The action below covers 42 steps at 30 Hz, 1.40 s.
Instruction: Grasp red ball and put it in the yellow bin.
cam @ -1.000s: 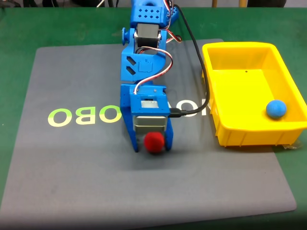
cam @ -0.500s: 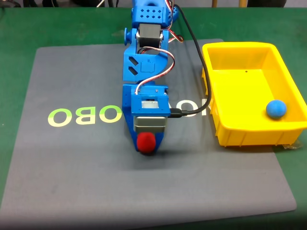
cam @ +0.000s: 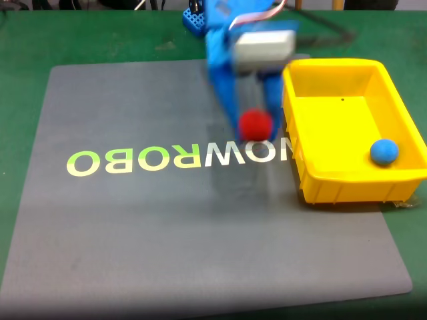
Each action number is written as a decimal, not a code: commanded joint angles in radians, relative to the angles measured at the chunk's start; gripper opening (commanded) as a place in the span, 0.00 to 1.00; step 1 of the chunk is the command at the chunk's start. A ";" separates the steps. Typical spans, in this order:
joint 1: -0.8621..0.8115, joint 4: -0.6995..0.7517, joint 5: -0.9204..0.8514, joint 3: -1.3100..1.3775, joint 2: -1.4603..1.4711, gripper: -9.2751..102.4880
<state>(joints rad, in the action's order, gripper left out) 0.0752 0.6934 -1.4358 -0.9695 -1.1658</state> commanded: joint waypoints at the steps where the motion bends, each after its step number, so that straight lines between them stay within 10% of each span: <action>1: 0.083 0.008 0.021 -0.035 -0.189 0.08; 21: 0.327 -0.003 -0.002 -0.485 -0.502 0.09; 26: 0.311 -0.003 -0.015 -0.486 -0.499 0.44; 42: 0.276 -0.003 -0.017 -0.540 -0.592 0.45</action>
<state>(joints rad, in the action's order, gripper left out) 0.3712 0.7010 -1.4450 -1.4956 -1.6567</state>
